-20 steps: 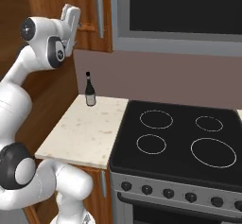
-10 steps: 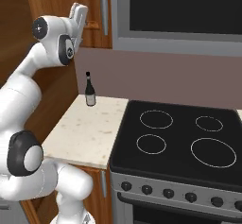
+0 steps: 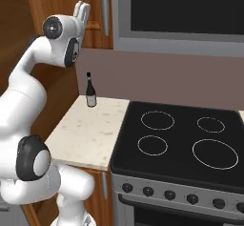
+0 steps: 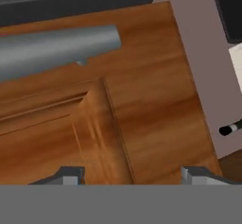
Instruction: Close all open cabinet doors.
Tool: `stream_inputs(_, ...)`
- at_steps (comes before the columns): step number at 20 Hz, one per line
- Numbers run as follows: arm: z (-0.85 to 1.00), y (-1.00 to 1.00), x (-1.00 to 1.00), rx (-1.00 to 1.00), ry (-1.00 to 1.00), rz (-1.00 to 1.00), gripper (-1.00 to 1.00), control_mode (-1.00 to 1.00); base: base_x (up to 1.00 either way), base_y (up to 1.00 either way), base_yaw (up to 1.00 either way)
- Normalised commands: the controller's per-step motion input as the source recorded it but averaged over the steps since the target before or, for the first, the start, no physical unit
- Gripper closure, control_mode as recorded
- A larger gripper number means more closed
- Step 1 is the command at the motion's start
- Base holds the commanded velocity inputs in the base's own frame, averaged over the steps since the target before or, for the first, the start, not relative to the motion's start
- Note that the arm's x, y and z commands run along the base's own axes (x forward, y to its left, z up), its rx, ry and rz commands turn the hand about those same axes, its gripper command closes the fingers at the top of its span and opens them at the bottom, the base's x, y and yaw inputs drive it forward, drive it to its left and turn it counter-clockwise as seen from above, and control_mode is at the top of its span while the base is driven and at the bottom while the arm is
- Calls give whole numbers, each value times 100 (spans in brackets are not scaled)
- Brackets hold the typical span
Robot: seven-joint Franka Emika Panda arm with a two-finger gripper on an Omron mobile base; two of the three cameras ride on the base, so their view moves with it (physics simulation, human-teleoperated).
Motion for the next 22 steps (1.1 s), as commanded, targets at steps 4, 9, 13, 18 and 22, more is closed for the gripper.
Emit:
stream_inputs(4,-4,0,-40,0,-1,12,-100,-100,0,0,0)
stream_inputs(9,0,0,-54,0,-6,11,-100,-100,0,0,0)
stream_inputs(13,0,5,-59,-1,-7,14,-100,-100,0,0,0)
stream_inputs(18,0,14,-55,-7,-3,11,-100,-100,0,0,0)
stream_inputs(22,0,9,-51,-17,1,5,-100,-100,0,0,0)
